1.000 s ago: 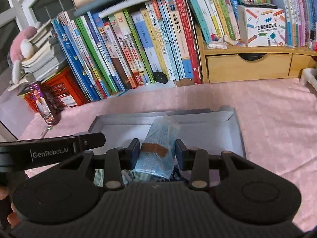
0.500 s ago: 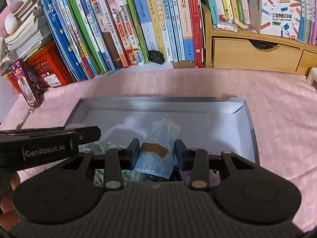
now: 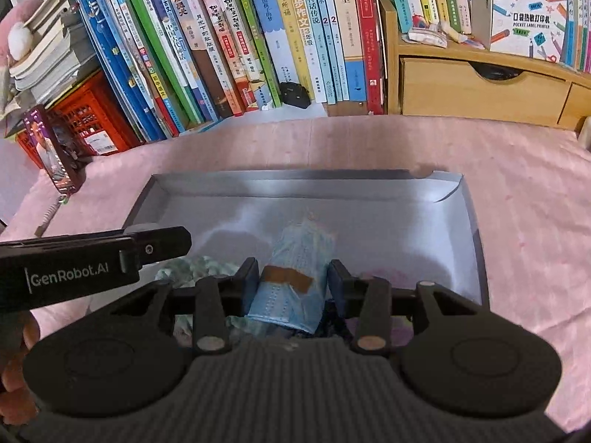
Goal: Organize books
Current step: 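Open the left tool to drop the tissue into the tray while the right tool releases the packet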
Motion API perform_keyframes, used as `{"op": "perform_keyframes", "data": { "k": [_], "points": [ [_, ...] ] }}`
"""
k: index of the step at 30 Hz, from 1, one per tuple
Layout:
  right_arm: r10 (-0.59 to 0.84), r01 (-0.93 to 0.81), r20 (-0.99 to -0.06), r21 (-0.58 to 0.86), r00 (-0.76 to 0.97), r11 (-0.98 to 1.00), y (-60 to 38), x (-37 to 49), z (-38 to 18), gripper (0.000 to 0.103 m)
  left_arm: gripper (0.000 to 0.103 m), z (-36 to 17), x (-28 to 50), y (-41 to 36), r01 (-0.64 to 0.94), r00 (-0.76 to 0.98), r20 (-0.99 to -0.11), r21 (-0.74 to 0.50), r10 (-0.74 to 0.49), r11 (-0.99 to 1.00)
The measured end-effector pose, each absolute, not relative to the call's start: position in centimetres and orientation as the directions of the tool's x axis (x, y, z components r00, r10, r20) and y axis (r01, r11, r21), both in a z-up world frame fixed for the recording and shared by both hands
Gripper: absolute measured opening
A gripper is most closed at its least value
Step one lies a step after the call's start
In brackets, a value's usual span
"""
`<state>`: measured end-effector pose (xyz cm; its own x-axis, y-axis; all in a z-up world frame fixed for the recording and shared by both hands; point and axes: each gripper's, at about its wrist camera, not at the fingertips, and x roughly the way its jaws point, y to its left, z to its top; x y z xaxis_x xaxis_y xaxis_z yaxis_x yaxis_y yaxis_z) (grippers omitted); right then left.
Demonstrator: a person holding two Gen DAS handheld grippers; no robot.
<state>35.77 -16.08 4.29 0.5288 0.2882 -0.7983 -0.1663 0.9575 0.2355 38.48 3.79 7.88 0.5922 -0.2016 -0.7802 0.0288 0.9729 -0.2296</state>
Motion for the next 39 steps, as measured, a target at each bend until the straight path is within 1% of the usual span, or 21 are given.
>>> {"op": "perform_keyframes", "data": {
  "k": [2, 7, 8, 12, 15, 19, 21, 32, 35, 39],
  "points": [
    [0.287, -0.168, -0.801, 0.233, 0.525, 0.958, -16.1, 35.7, 4.4, 0.049, 0.044, 7.9, 38.3, 3.7, 0.032, 0.591, -0.781, -0.228, -0.203, 0.973],
    [0.296, -0.164, -0.803, 0.247, 0.517, 0.955, -16.3, 35.4, 4.5, 0.049, 0.05, 8.1, 38.0, 3.6, 0.03, 0.588, -0.783, -0.23, -0.204, 0.973],
    [0.298, -0.165, -0.801, 0.248, 0.519, 0.955, -16.3, 35.3, 4.5, 0.051, 0.051, 8.1, 37.9, 3.6, 0.029, 0.589, -0.782, -0.233, -0.205, 0.972],
    [0.299, -0.163, -0.794, 0.251, 0.53, 0.954, -16.5, 34.9, 4.6, 0.065, 0.057, 8.4, 37.5, 3.8, 0.022, 0.597, -0.777, -0.235, -0.202, 0.972],
    [0.294, -0.162, -0.787, 0.246, 0.542, 0.956, -16.6, 34.6, 4.8, 0.069, 0.062, 8.9, 37.1, 3.9, 0.022, 0.606, -0.772, -0.228, -0.194, 0.973],
    [0.297, -0.166, -0.778, 0.246, 0.554, 0.955, -16.7, 34.0, 5.3, 0.072, 0.066, 9.6, 36.4, 4.0, 0.029, 0.62, -0.763, -0.211, -0.183, 0.977],
    [0.297, -0.171, -0.771, 0.243, 0.563, 0.955, -16.7, 33.7, 5.6, 0.074, 0.07, 10.0, 35.9, 4.0, 0.034, 0.629, -0.757, -0.201, -0.177, 0.979],
    [0.28, -0.21, -0.725, 0.187, 0.63, 0.959, -16.6, 30.0, 7.7, 0.08, 0.074, 12.6, 30.9, 4.6, 0.066, 0.685, -0.706, -0.186, -0.18, 0.98],
    [0.28, -0.229, -0.698, 0.169, 0.659, 0.959, -16.8, 28.6, 8.5, 0.081, 0.075, 13.4, 29.1, 4.5, 0.098, 0.701, -0.691, -0.155, -0.179, 0.983],
    [0.307, -0.24, -0.66, 0.194, 0.685, 0.951, -17.3, 27.0, 9.5, 0.082, 0.077, 14.1, 26.9, 4.4, 0.123, 0.719, -0.67, -0.137, -0.183, 0.983]
  ]
}}
